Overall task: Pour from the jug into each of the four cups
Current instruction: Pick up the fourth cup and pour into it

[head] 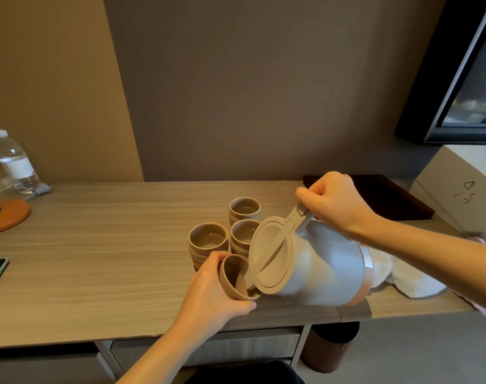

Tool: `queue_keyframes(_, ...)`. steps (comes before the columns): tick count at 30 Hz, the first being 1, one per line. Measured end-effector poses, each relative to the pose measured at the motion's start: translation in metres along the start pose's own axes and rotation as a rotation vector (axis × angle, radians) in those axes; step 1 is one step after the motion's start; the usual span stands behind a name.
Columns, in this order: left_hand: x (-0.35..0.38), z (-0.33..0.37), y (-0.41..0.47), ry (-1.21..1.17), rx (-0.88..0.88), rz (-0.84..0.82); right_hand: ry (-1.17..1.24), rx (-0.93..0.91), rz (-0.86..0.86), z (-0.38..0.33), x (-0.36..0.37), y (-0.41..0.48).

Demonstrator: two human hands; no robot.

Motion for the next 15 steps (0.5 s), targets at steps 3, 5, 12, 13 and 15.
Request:
queue_keyframes(3,-0.0004,-0.0004,-0.0008,-0.008,0.002,-0.002,-0.004,0.0,0.0,-0.0015,0.0007,-0.0002)
queue_keyframes(5,-0.0009,-0.0001,-0.0009,-0.006,0.004,0.0,-0.003,0.002,0.004,-0.0024,0.0003,-0.0005)
queue_keyframes(12,-0.0013,0.0,-0.0001,-0.012,-0.013,0.0,-0.015,-0.017,0.003,-0.0064,-0.0004,0.0001)
queue_keyframes(13,-0.0014,0.0003,0.0001,-0.013,-0.014,0.001,-0.02,-0.025,0.005,-0.0072,-0.0004,0.0002)
queue_keyframes(15,-0.0017,0.001,0.0007,-0.02,-0.016,0.003,-0.027,-0.039,0.006,-0.0084,-0.0004,0.0008)
Point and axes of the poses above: each hand's wrist, its own y-axis towards the middle knuckle, its own x-axis out of the palm, z = x × y, the point moved 5 cm from there along y, towards the middle knuckle, and after that the axes turned 10 degrees about -z, right-handed, at the moved point
